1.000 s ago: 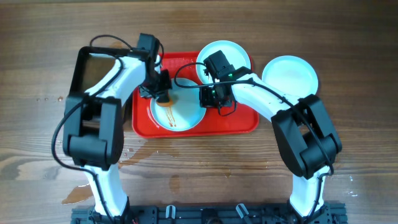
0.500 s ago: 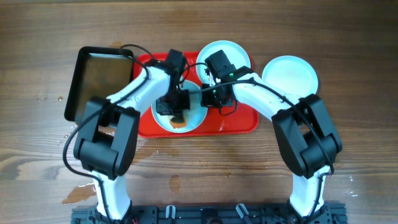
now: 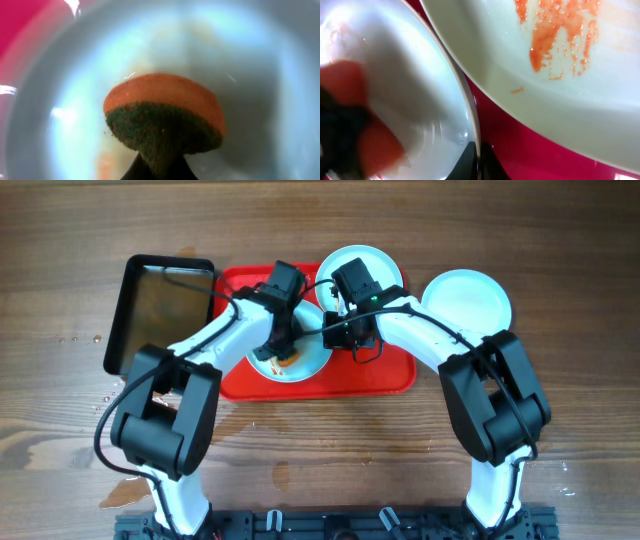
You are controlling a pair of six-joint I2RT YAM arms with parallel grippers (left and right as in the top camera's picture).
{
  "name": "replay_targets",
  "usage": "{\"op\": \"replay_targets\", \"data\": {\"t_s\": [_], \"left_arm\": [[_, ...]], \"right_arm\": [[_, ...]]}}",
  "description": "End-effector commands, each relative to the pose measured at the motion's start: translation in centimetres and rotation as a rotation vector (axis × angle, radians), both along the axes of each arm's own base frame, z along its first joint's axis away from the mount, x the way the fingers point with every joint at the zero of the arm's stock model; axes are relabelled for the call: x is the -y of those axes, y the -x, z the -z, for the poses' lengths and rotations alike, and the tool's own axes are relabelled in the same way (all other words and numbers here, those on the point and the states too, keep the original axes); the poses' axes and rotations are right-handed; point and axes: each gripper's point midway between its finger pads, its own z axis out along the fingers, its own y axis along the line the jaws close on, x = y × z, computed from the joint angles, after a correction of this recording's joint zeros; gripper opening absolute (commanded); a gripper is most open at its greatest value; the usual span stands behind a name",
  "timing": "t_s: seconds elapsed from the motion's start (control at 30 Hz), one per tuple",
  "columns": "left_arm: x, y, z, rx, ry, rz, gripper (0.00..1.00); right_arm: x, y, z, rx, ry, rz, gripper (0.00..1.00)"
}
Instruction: Clean dirty plates on tray and stack at the side
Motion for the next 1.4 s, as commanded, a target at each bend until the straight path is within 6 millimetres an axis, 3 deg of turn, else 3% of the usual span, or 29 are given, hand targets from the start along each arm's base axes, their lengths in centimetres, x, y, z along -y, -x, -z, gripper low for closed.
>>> {"op": "replay_targets", "data": {"t_s": [0.0,0.13,0.23,0.4,0.5,0.6,0.73,0.87,0.93,1.1,1.2,1.37], "left_arm": [[-8.7,5.3,5.3,-0.159,-0.349,-0.28,0.04],[-9.4,7.4,4.9,-0.262,-0.379,-0.237,0.04],[-8.2,8.4,5.2,-0.355,-0.307,-0.065,0.04],[-3.4,8.1,6.2,-0.387,-0.029,0.275,0.04],[1.8,6.7,6.1,-0.287,0.246,0.525,0.04],[3.6,5.3,5.8,-0.204,0.327,0.578,0.04],[3.7,2.6,5.8,-0.103,0.317,0.532,0.04],[-0.8,0.3,6.5,-0.073,0.132,0.255,0.04],[-3.9,1.0,6.7,-0.116,0.034,0.05,0.04],[-5.9,4.0,6.7,-0.24,-0.008,-0.113,0.04],[-5.2,6.1,6.5,-0.337,0.037,-0.083,0.04],[1.3,8.4,4.5,-0.41,0.449,0.295,0.04]], "right_arm": [[-0.7,0.3,0.5,-0.025,-0.016,-0.017,0.04],[-0.7,0.3,0.5,-0.025,-0.016,-0.018,0.04],[-0.7,0.3,0.5,-0.024,-0.016,-0.018,0.04],[-0.7,0.3,0.5,-0.023,-0.017,-0.018,0.04],[-0.7,0.3,0.5,-0.024,-0.016,-0.018,0.04],[-0.7,0.3,0.5,-0.025,-0.016,-0.018,0.04],[-0.7,0.3,0.5,-0.024,-0.016,-0.018,0.04],[-0.7,0.3,0.5,-0.024,-0.016,-0.018,0.04],[-0.7,0.3,0.5,-0.024,-0.016,-0.018,0.04],[-0.7,0.3,0.5,-0.022,-0.018,-0.018,0.05],[-0.7,0.3,0.5,-0.022,-0.017,-0.019,0.04],[-0.7,0.3,0.5,-0.021,-0.017,-0.02,0.04]]}}
